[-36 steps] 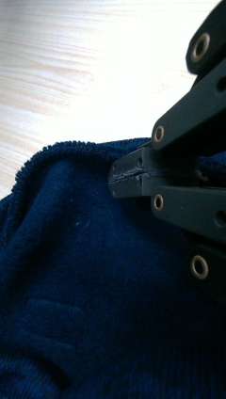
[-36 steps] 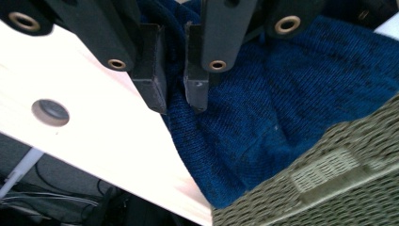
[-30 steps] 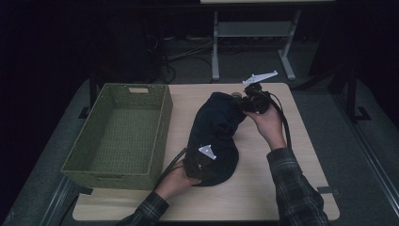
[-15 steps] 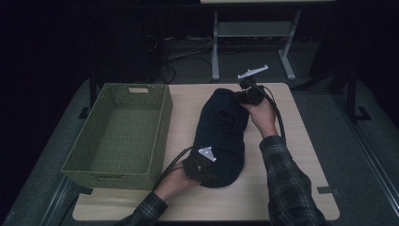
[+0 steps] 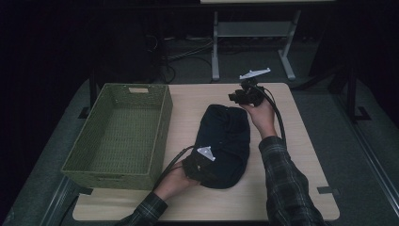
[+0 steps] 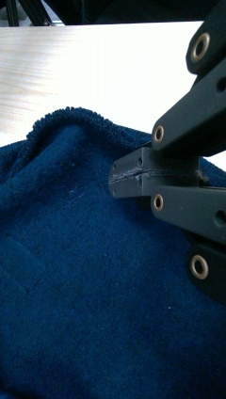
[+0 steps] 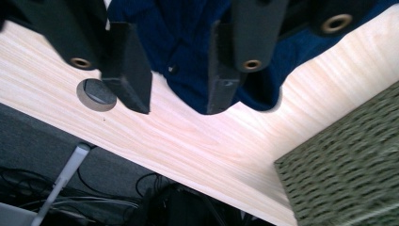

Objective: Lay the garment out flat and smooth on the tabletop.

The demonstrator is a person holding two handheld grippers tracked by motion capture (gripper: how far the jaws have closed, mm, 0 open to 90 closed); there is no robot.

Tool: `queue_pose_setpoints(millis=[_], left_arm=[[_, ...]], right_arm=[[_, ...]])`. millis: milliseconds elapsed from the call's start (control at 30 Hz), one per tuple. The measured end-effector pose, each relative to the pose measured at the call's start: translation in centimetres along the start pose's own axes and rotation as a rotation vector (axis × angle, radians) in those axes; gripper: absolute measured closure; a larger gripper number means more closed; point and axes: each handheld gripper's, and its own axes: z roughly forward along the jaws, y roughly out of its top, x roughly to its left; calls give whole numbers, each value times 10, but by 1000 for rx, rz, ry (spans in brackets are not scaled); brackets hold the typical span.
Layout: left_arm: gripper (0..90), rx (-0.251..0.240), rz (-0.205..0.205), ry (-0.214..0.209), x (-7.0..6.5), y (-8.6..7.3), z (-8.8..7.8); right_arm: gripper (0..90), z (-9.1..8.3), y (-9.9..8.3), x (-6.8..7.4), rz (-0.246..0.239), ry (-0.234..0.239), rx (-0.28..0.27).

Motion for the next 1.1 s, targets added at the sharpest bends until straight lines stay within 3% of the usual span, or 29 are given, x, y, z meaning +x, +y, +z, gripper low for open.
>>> queue_pose_setpoints(millis=[100,300,500,733,900,1100], left_arm=[[900,-2,-1,-3,0,0,0],[900,-4,-20,-10,1,1,1],[873,-6,-12,24,-2,5,-2],[898,-64,-22,71,-2,11,-18],[900,-103,-56,145,5,16,-32],[900,-153,-105,246,23,24,-46]], right_arm=[[680,-12,-8,1,3,14,-8],[896,-31,-32,5,15,59,2],[900,-50,-58,11,13,77,10],[900,-63,-86,17,-1,95,16],[900,-66,-108,22,0,115,21],[900,-61,-130,29,-7,138,43]])
